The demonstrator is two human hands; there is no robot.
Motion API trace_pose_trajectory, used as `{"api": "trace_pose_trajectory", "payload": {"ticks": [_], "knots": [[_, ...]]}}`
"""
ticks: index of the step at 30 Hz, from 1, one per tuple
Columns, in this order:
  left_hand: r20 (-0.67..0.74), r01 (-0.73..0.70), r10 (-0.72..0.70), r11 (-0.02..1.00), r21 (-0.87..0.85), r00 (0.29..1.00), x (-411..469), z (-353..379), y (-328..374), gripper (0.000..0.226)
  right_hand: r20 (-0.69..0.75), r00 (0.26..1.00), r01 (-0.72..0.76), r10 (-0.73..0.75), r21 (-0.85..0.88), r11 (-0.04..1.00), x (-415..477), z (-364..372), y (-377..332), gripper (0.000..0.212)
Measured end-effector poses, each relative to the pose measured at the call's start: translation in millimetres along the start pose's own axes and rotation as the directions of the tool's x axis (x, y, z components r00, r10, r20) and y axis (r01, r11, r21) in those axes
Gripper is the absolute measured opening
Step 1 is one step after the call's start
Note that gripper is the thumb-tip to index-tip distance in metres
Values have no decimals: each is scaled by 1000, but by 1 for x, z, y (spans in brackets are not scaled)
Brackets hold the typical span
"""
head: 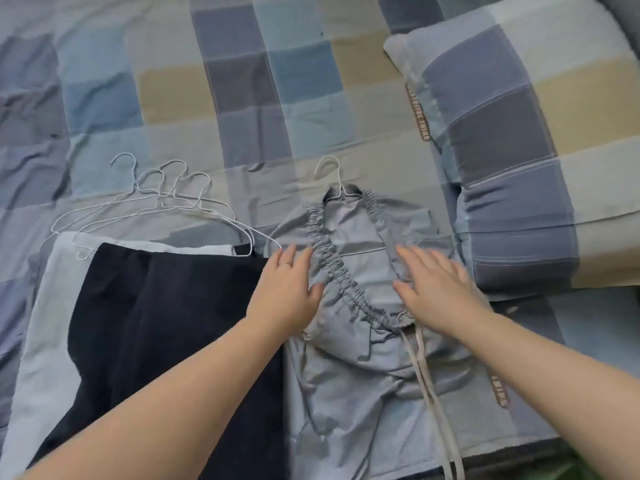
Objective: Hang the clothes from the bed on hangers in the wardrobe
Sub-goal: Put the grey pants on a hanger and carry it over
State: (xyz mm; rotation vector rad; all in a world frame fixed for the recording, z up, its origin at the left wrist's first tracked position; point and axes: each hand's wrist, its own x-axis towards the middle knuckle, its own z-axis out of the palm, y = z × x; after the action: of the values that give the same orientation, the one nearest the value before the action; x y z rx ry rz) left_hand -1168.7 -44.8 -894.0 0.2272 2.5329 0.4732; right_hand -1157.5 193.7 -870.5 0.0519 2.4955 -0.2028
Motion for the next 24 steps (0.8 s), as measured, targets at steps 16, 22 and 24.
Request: {"api": "trace_pose_trajectory", "payload": {"ticks": [16, 22, 24], "knots": [[5, 194, -195, 967, -167, 981, 160, 24, -25, 34, -39, 989, -134, 142, 176, 975, 157, 23, 41, 73], [-145, 26, -89, 921, -388, 985, 98, -22, 37, 13, -144, 989, 7, 35, 284, 959, 107, -22, 63, 68], [-170, -30, -41, 918, -396, 985, 68, -49, 65, 14, -169, 986, 36, 13, 284, 958, 78, -50, 69, 62]]}}
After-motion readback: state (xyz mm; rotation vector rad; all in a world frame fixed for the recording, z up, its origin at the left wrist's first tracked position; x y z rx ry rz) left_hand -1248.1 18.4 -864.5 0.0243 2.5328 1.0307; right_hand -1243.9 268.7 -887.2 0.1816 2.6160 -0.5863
